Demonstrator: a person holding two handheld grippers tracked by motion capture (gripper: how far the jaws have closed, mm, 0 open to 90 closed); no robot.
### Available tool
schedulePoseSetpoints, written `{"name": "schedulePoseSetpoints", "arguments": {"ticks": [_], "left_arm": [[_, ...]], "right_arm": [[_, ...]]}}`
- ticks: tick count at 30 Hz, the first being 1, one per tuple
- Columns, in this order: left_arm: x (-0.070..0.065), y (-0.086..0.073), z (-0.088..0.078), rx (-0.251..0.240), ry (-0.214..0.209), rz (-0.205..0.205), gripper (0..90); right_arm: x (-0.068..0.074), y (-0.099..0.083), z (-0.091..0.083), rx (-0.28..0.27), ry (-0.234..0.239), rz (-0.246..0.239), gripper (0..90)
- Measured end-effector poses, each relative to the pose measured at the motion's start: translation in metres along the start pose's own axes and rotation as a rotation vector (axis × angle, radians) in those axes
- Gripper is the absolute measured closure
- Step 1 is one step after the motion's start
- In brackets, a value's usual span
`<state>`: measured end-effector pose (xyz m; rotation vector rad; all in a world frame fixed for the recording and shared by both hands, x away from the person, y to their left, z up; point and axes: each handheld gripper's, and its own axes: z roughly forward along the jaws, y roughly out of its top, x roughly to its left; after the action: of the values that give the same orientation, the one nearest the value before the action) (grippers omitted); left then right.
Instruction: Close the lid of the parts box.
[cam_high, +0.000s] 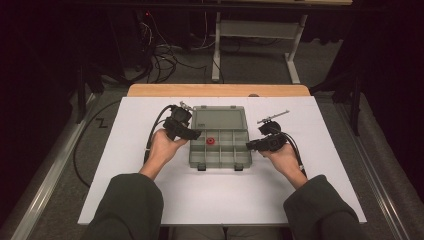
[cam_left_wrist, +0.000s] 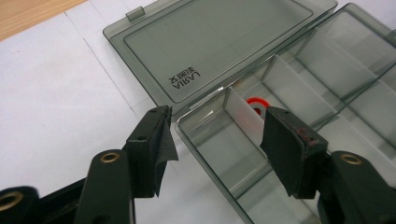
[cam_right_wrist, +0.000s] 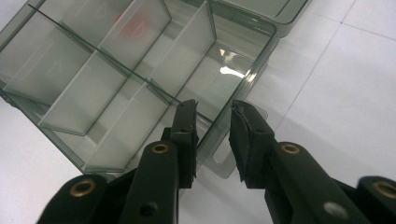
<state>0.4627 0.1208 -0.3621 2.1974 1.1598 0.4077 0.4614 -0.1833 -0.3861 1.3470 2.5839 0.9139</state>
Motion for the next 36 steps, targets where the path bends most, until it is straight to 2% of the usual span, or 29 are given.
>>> {"name": "schedulePoseSetpoints", "arguments": {"ticks": [5, 9, 13, 15, 18, 36], "left_arm": [[0.003, 0.007, 0.002, 0.000, 0.007, 0.011, 41.9], [0.004, 0.011, 0.005, 0.000, 0.012, 0.004, 43.1], [0.005, 0.013, 0.010, 0.011, 0.012, -0.007, 44.3], [0.006, 0.015, 0.013, 0.034, -0.007, -0.036, 44.1], [0.005, 0.020, 0.016, 0.056, 0.022, -0.036, 47.5], [0.008, 0.038, 0.025, 0.041, 0.013, -0.049, 49.9]], "right_arm": [[0.002, 0.005, 0.000, 0.039, -0.018, -0.013, 74.8], [0.004, 0.007, 0.001, 0.054, -0.033, -0.015, 74.9], [0.005, 0.007, 0.001, 0.054, -0.039, -0.007, 74.9], [0.004, 0.007, 0.001, 0.053, -0.037, -0.006, 74.9], [0.005, 0.007, 0.001, 0.051, -0.042, -0.020, 74.9], [0.005, 0.004, 0.001, 0.036, -0.048, -0.024, 74.8]]}}
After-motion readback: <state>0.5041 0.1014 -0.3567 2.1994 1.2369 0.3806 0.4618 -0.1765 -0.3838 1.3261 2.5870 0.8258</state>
